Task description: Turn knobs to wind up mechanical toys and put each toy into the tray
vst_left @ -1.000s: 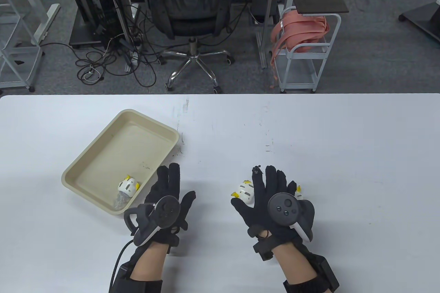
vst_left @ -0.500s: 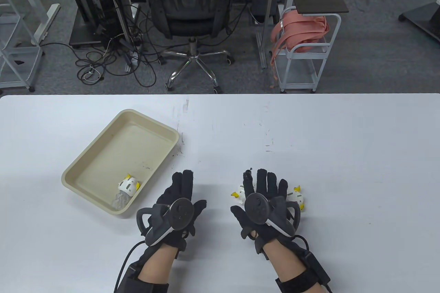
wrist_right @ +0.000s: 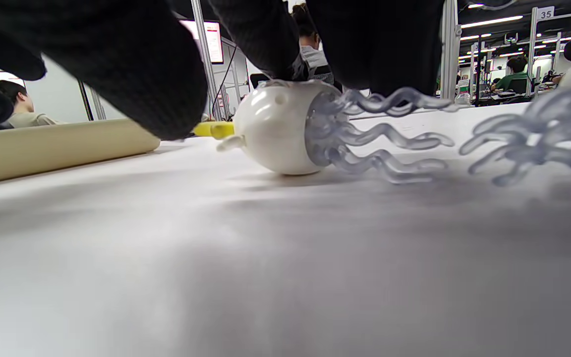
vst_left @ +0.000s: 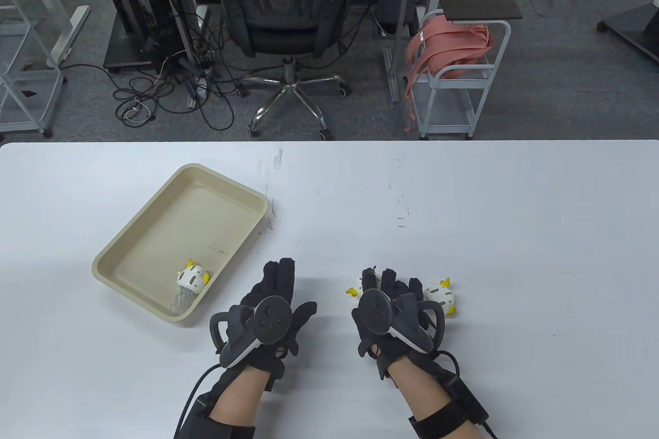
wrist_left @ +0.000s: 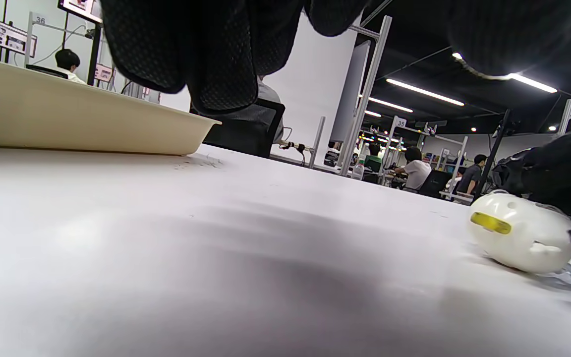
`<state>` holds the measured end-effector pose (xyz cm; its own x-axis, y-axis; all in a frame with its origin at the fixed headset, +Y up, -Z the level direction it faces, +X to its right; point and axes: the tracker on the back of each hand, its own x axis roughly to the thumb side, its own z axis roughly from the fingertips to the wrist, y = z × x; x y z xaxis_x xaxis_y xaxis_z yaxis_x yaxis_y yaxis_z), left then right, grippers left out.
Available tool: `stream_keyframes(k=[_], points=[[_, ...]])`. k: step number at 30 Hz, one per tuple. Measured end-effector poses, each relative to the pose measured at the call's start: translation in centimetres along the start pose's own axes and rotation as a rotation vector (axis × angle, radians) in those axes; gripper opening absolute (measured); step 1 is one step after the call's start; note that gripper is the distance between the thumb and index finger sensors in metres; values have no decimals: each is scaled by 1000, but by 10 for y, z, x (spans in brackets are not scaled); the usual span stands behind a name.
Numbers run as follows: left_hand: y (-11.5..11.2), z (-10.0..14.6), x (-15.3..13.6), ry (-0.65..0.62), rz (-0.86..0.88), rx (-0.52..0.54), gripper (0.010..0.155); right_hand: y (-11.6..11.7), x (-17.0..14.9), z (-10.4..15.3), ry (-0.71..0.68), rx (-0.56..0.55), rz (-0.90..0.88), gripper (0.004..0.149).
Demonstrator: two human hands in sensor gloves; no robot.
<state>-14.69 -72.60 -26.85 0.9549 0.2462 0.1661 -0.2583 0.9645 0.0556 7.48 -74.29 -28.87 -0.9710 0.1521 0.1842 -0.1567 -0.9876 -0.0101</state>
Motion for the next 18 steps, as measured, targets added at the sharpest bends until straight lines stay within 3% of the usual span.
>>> stream_keyframes(k=[18], points=[[2,1,0,13,-40,3,85,4,13,1,-41,24,68,77]])
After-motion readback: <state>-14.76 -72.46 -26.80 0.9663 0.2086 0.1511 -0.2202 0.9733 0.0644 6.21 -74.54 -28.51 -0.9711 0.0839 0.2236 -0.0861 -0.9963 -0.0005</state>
